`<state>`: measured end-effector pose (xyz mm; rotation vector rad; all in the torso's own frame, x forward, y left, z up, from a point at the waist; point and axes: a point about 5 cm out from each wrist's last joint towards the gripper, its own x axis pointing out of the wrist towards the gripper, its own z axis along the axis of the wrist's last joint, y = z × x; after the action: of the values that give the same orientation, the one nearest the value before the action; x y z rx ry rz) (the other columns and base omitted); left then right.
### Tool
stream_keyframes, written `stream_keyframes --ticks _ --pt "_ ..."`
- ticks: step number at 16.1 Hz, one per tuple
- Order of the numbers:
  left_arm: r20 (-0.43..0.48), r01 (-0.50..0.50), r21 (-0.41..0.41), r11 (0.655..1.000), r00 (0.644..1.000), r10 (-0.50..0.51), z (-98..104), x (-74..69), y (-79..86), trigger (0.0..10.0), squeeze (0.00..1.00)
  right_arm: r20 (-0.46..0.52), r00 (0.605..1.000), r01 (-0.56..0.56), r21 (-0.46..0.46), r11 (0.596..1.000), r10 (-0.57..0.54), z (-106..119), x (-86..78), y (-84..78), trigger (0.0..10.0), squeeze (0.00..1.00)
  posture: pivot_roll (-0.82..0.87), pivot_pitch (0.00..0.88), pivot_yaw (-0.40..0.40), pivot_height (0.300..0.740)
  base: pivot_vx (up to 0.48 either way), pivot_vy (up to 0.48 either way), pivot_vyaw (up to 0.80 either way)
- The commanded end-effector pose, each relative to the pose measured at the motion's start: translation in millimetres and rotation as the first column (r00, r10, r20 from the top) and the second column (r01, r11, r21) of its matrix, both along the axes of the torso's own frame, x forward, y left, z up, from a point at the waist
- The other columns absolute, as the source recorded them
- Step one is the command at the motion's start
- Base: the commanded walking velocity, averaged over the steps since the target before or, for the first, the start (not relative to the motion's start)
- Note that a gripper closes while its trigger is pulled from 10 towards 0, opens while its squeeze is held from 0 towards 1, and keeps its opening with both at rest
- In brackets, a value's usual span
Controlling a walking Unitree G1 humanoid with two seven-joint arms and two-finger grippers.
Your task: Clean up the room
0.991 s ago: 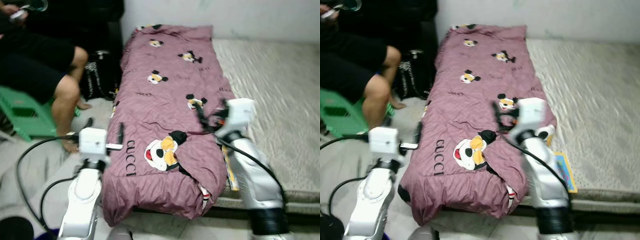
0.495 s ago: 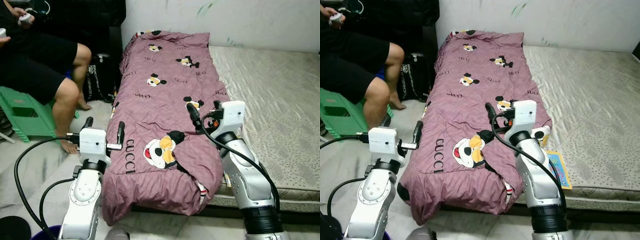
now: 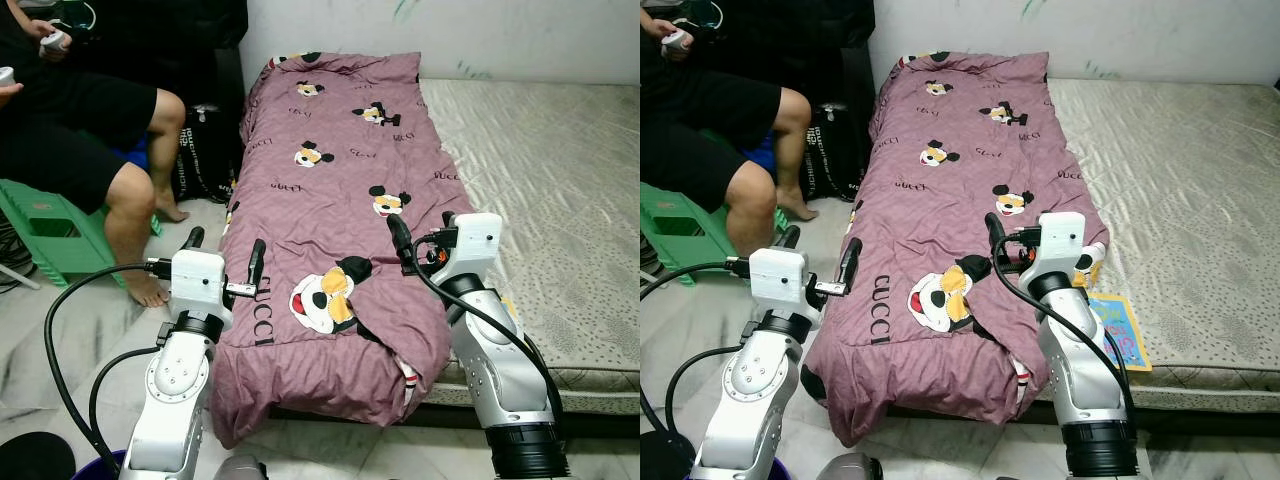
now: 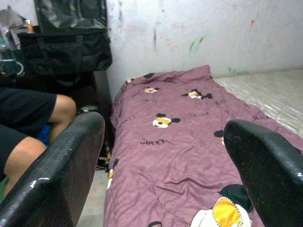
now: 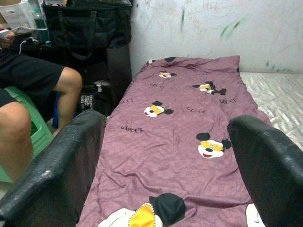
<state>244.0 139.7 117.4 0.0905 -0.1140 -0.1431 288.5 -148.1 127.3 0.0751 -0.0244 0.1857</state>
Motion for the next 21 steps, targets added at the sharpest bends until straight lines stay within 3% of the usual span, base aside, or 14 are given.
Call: stream_keyframes --ticks 1,10,15,21 --pt "0.007 0.017 0.003 1.0 1.0 -0.017 3.6 1.6 -0.8 10.0 0.0 0.039 0.999 0.002 -0.003 1.0 -0.002 8.6 1.1 1.0 10.0 0.0 -0.03 0.0 0.021 0.74 0.0 0.0 0.0" --pt "-0.039 0.0 -0.019 1.0 0.999 -0.001 -3.6 -0.3 -3.9 10.0 0.0 0.036 0.999 0.022 -0.013 1.0 -0.022 8.7 -0.6 -4.7 10.0 0.0 -0.04 0.012 0.022 0.74 0.027 0.0 0.0" --pt "-0.033 0.017 -0.025 1.0 0.999 -0.017 -1.7 2.3 -6.5 10.0 0.0 0.036 0.999 0.033 -0.016 0.999 -0.033 8.9 -0.3 -8.1 10.0 0.0 -0.05 0.012 0.026 0.74 0.0 0.379 0.0" --pt "-0.014 0.034 -0.013 0.999 0.999 -0.035 0.3 2.8 -9.1 10.0 0.0 0.04 0.999 0.033 -0.022 0.999 -0.032 9.7 1.2 -8.4 10.0 0.0 -0.05 0.007 0.025 0.74 0.0 0.0 0.0"
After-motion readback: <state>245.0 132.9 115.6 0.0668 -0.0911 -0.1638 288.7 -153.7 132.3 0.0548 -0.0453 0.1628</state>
